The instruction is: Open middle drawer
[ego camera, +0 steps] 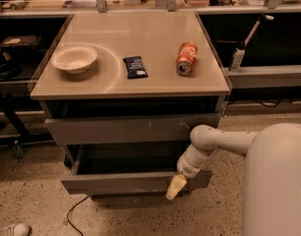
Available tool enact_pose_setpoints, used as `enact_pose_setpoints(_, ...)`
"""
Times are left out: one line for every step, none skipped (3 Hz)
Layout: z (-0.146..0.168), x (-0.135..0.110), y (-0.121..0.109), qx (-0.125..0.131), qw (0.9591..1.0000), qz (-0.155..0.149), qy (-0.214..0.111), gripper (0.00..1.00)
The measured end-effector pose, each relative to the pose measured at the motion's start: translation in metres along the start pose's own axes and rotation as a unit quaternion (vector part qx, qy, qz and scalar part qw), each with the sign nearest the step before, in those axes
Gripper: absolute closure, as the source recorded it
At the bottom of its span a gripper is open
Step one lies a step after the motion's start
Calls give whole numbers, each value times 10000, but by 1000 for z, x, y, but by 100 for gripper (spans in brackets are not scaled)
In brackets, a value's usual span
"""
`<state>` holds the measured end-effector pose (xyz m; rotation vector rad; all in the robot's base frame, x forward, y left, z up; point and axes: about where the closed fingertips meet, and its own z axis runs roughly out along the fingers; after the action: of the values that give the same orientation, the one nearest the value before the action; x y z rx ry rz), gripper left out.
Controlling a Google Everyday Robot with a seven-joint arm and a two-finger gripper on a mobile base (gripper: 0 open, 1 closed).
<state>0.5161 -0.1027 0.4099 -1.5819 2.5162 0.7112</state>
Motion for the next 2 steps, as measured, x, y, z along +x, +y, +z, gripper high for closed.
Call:
enact_pose_setpoints(0,0,0,0,10000,0,0,40)
enact_pose_setpoints(0,0,0,-1,10000,0,0,64)
